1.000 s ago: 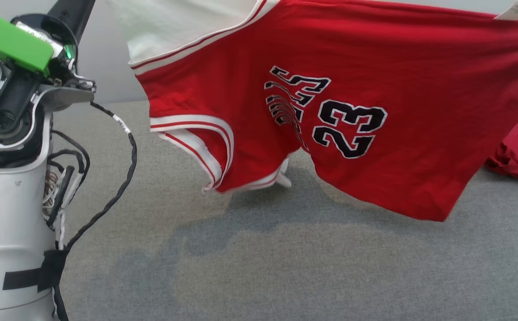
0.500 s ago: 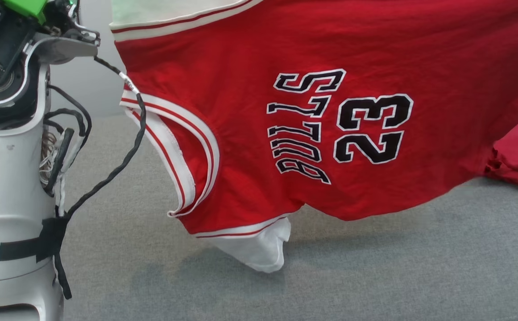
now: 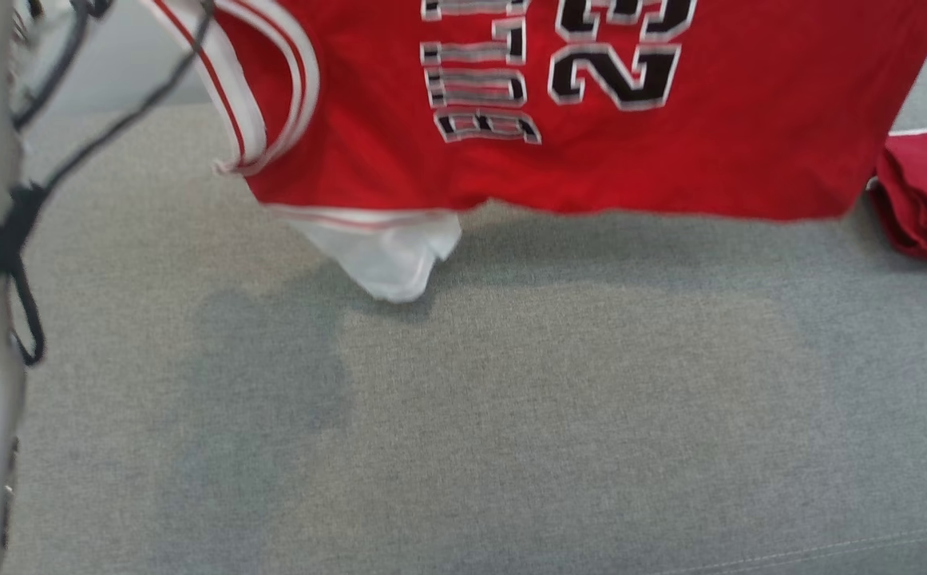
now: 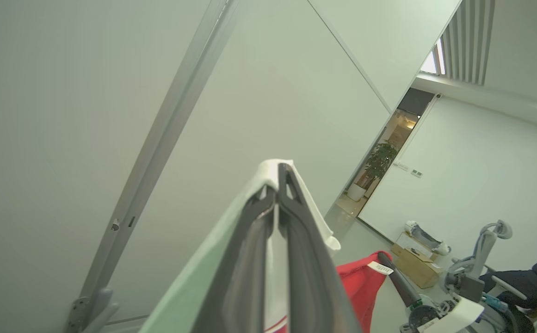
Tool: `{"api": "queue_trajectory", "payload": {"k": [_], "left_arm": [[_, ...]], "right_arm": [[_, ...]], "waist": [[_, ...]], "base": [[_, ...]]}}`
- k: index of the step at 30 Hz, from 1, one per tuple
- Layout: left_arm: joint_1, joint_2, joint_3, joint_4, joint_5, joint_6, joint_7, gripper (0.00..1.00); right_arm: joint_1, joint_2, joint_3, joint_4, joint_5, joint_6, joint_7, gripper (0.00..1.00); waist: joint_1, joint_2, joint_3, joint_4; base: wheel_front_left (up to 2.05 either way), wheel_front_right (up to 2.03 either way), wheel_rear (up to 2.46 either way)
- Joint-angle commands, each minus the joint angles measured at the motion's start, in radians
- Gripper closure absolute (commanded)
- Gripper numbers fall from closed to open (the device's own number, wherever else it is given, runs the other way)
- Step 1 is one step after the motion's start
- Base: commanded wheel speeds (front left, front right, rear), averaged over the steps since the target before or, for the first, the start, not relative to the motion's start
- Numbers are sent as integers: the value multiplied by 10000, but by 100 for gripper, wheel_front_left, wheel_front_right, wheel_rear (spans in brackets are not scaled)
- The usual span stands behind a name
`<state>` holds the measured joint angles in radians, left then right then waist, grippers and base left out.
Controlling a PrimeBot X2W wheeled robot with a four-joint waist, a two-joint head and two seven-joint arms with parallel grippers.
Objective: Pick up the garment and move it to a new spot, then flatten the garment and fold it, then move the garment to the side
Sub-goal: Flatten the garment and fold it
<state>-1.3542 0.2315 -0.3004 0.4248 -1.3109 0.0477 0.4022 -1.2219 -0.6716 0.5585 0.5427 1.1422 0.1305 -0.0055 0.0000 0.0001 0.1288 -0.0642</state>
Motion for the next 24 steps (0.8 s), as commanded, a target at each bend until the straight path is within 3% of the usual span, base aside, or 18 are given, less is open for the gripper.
{"api": "queue_trajectory", "payload": {"k": [1,5,10,14,18,24], "left_arm": [[-1010,212,-183,529,774,-510,-584,100],[-2938,127,-399,2035,2178,-1318,-2649,100],[-4749,196,-847,2676,3089,-1781,-4673,100],[-4921,636,-1741,1429,2496,-1780,-5631,100],[-4056,1300,-2494,398,1429,-1784,-6307,100],[-2506,2019,-3010,-664,445,-1790,-6633,100]], "right_arm": [[-1017,503,3,743,-687,1,-516,100],[-2972,1547,-92,2560,-2125,1,-2024,100],[-4784,1902,-536,3094,-3507,-1,-2605,100],[-4908,1775,-1551,2189,-4779,-1,-2599,100],[-4103,2117,-2437,1399,-5578,1,-2603,100],[-2798,2270,-2582,1073,-5866,-1,-2606,100]], "waist": [[0,-1,2885,-19],[0,-1,4183,-103],[0,-1,5413,-69],[0,-1,6440,143],[0,-1,7024,328],[0,-1,7096,481]], "base": [[0,0,0],[0,0,0],[0,0,0],[0,0,0],[0,0,0],[0,0,0]]}}
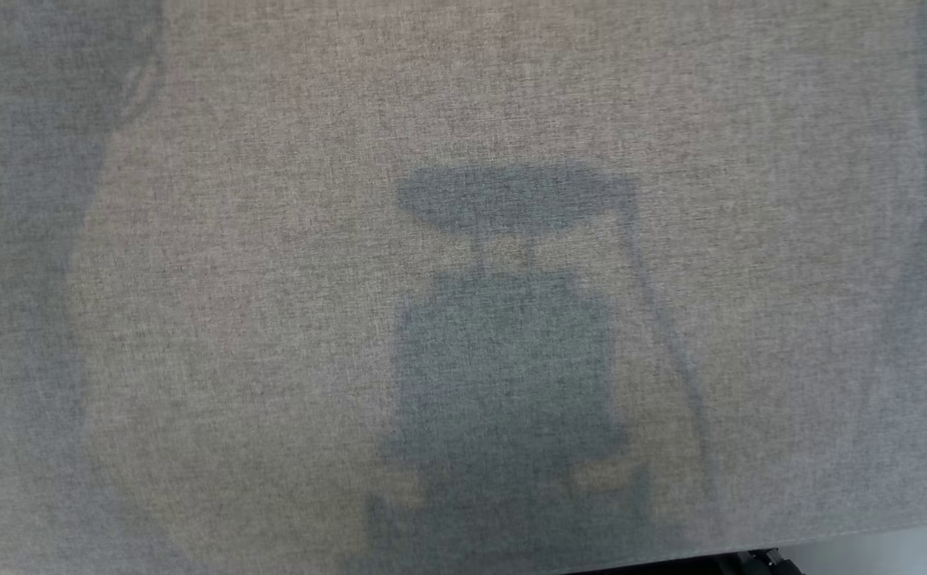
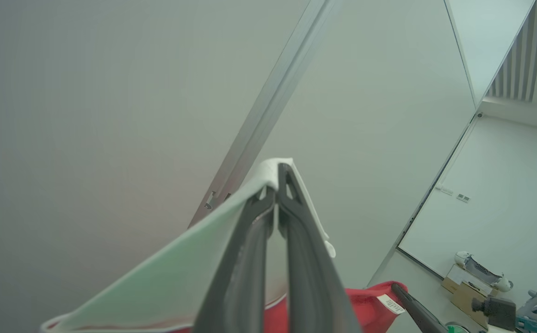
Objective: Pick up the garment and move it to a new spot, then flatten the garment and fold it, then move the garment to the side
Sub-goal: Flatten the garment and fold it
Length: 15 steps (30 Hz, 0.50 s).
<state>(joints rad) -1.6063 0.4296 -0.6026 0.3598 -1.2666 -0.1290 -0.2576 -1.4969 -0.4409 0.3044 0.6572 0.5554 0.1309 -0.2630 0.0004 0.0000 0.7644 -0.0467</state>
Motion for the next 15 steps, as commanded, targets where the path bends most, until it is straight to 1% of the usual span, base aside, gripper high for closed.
{"api": "queue_trajectory", "payload": {"k": [1,5,8,11,12,15], "left_arm": [[408,168,-32,-282,-232,-24,-58,100],[2242,668,287,-1665,-863,-25,-64,100],[3996,1133,227,-2532,-1287,-23,-66,100],[5793,1636,112,-3131,-1677,-24,-70,100],[6370,1809,83,-3293,-1746,-24,-68,100],[8087,2028,161,-3696,-2012,-26,-71,100]], "right_arm": [[227,-9,-33,-138,54,-5,-31,100],[1396,-132,-286,-615,315,-5,-30,100],[2485,-352,-397,-985,670,-5,-31,100],[3722,-487,-442,-1492,1315,-5,-31,100],[4141,-624,-417,-1633,1551,-5,-31,100],[5399,-957,-309,-2003,2275,-9,-31,100]], "waist": [[-4,0,693,318],[-4,0,330,324],[-4,0,-181,373],[-4,0,-797,413],[-4,0,-997,410],[-4,0,-1616,388]], "base": [[0,0,0],[0,0,0],[0,0,0],[0,0,0],[0,0,0],[0,0,0]]}}
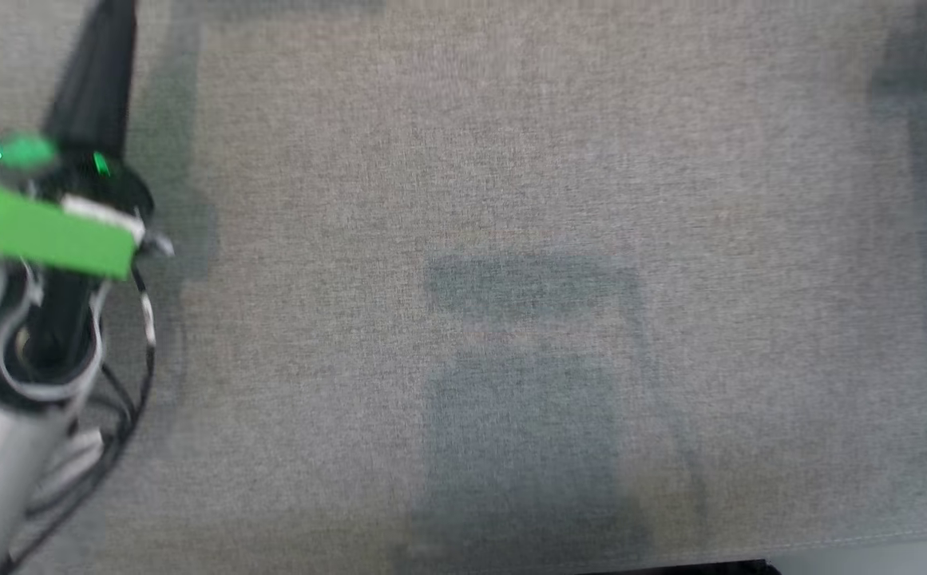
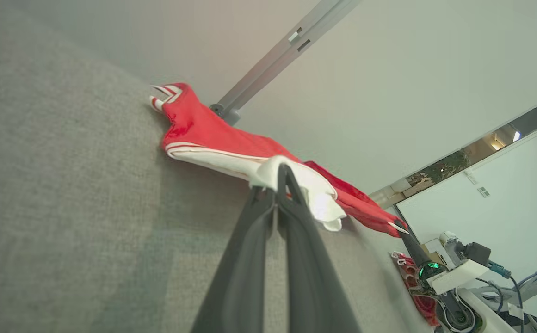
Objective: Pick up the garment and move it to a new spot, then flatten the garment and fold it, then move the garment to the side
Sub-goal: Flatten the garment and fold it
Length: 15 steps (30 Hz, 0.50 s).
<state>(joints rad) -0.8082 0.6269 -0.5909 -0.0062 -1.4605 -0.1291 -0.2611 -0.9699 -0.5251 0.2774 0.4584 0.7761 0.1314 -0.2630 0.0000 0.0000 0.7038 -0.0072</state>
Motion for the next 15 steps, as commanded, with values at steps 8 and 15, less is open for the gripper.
{"api": "queue_trajectory", "payload": {"k": [8,15], "left_arm": [[3598,313,274,-760,-556,-23,-38,100],[5950,111,347,-1161,-851,-23,-40,100]], "right_arm": [[3044,-822,401,-602,1634,-18,-33,100],[4819,-951,332,-803,1747,-18,-32,100]], "waist": [[0,0,-2358,-133],[0,0,-3339,-277]], "base": [[0,0,0],[0,0,0]]}}
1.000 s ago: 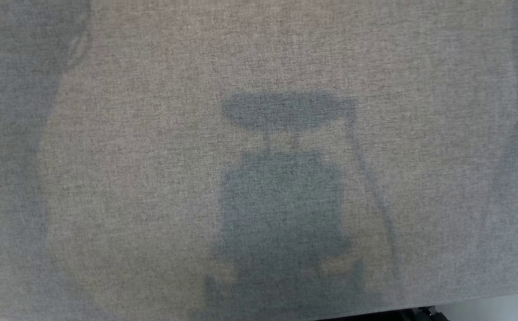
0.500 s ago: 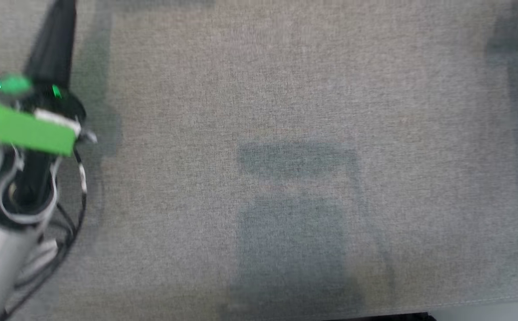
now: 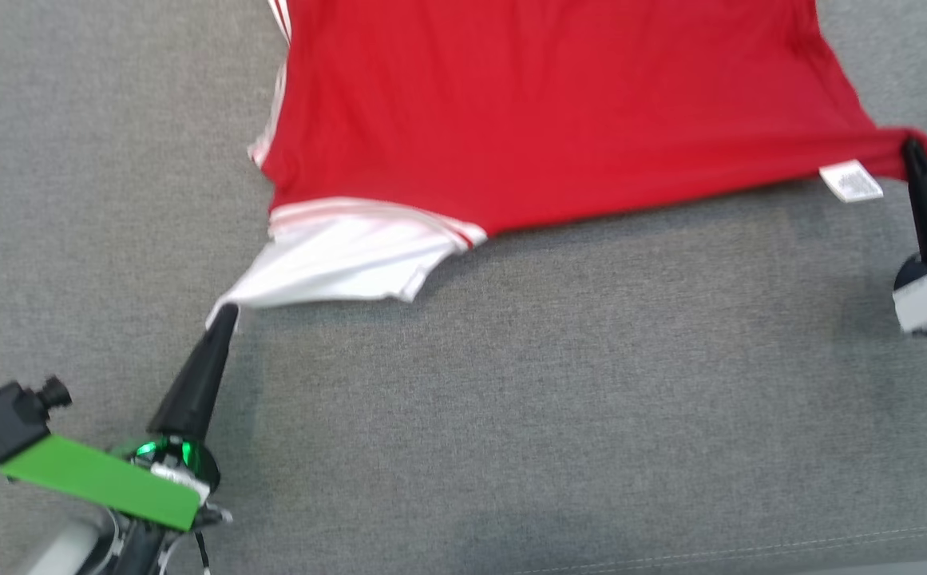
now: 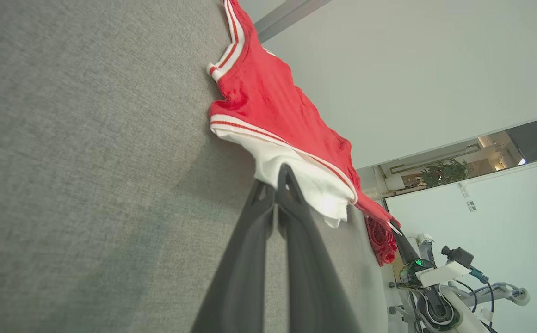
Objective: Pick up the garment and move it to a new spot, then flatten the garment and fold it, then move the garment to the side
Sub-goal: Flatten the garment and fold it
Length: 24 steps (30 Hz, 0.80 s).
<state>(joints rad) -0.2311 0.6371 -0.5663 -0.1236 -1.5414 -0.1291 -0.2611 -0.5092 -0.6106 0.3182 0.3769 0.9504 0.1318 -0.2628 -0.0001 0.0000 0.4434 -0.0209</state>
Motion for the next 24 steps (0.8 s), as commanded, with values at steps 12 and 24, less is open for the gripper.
{"api": "queue_trajectory", "payload": {"k": [12,24], "left_arm": [[2857,170,239,-1219,-482,-11,-39,100],[1520,-603,-293,-530,-156,-13,651,100]], "right_arm": [[3927,-548,-1402,-1191,-84,-25,-35,100],[3808,-794,-512,-1035,91,-21,58,100]], "waist": [[1,0,-2115,-25],[1,0,-2193,-21]], "base": [[0,0,0],[0,0,0]]}}
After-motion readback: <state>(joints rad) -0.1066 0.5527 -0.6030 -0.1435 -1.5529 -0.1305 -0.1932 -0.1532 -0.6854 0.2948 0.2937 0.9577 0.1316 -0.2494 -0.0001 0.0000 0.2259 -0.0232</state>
